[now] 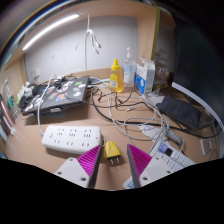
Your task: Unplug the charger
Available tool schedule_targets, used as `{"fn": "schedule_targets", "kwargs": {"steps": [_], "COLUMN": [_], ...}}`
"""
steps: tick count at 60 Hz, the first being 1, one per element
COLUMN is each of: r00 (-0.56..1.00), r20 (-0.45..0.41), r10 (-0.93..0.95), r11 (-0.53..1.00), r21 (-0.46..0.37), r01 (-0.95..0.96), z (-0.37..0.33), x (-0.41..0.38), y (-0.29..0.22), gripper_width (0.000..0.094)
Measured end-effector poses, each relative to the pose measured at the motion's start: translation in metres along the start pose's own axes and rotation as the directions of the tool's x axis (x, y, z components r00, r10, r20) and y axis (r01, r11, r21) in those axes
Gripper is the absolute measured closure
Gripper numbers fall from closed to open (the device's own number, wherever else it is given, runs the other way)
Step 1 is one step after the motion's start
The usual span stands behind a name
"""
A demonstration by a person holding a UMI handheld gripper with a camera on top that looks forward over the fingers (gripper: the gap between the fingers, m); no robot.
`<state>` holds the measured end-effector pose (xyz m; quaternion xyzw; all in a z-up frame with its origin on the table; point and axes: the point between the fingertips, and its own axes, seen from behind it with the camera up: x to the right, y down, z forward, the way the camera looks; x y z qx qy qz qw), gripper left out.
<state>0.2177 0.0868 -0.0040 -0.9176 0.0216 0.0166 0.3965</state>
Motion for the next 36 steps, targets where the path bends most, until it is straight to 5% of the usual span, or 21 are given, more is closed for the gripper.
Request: {"fn": "schedule_targets", "kwargs": {"steps": [1,4,12,36], "r00": [1.000,1.000,0.999,0.994], "r20": [0.001,0.003,0.037,0.092], "r10": [0.002,0.009,0.032,-0.062], "r11": [1.000,1.000,0.996,0.965], "r21": [0.006,0.026,0.081,0.261], "r01": [-0.002,-0.009,-0.035,0.036], "z": [-0.001,-0.006,-0.029,-0.137], "x": [0.000,0.001,-0.007,-0.031], "y": [-0.001,-0.004,-0.014,-0.014], "gripper_width": [0.0290,0.0277,0.0042,0.0064]}}
